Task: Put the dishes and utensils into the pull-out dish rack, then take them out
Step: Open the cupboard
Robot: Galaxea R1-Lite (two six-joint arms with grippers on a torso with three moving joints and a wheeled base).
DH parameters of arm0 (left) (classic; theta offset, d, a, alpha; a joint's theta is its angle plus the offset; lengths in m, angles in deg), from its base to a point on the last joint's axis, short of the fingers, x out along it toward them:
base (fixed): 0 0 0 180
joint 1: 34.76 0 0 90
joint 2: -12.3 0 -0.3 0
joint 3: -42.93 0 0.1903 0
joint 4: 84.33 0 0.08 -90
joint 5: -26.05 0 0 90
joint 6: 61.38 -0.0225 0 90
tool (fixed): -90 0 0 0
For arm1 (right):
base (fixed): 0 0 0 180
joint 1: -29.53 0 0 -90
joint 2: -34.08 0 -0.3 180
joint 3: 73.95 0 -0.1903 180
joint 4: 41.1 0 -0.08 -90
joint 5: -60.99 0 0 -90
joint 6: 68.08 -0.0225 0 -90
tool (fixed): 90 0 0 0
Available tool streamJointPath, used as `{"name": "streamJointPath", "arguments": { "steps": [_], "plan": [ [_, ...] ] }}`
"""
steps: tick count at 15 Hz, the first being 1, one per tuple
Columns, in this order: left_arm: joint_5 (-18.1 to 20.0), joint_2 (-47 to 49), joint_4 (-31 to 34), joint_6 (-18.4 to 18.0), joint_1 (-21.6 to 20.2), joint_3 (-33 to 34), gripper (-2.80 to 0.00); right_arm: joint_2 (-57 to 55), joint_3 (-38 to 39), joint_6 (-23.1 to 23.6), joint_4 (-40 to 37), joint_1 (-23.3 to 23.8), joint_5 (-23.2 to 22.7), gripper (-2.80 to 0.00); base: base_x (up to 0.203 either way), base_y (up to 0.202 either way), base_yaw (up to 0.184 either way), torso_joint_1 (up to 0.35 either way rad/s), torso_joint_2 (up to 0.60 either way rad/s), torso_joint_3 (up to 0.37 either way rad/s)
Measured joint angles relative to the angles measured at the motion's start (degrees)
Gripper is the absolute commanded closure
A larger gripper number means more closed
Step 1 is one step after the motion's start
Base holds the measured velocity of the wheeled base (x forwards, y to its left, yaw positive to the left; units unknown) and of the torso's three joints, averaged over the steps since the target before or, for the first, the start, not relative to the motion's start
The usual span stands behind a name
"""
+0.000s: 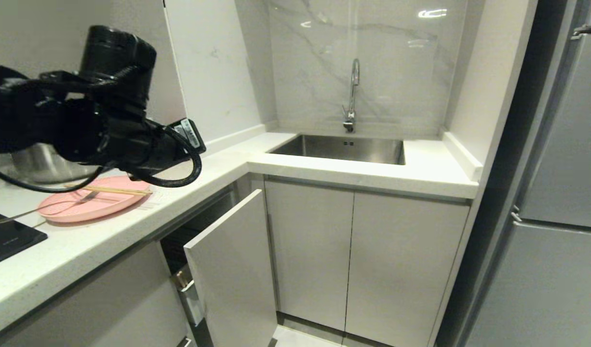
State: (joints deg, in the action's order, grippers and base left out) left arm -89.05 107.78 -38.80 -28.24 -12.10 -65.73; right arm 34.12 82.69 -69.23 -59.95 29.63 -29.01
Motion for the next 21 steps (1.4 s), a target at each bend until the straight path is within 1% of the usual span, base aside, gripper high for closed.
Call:
{"name": "streamJointPath", "arguments": {
  "steps": [4, 7, 8, 13, 21],
  "plan": [
    [-0.1, 8.0, -0.7, 0.2, -3.2, -1.7, 0.00, 0.0, 0.0, 0.0, 0.0, 0.0, 0.0, 0.00, 0.000, 0.000, 0.000, 0.000, 0.00, 0.000],
    [-0.2, 13.6, -4.8, -0.6, -5.7, -4.0, 0.00, 0.0, 0.0, 0.0, 0.0, 0.0, 0.0, 0.00, 0.000, 0.000, 0.000, 0.000, 0.00, 0.000],
    [-0.2, 15.2, -5.2, -1.0, -6.2, -4.9, 0.00, 0.0, 0.0, 0.0, 0.0, 0.0, 0.0, 0.00, 0.000, 0.000, 0.000, 0.000, 0.00, 0.000],
    [0.0, 21.7, -5.2, -1.3, -6.7, -6.8, 0.00, 0.0, 0.0, 0.0, 0.0, 0.0, 0.0, 0.00, 0.000, 0.000, 0.000, 0.000, 0.00, 0.000],
    [0.0, 27.8, -5.3, -1.4, -7.2, -8.2, 0.00, 0.0, 0.0, 0.0, 0.0, 0.0, 0.0, 0.00, 0.000, 0.000, 0.000, 0.000, 0.00, 0.000]
  ]
}}
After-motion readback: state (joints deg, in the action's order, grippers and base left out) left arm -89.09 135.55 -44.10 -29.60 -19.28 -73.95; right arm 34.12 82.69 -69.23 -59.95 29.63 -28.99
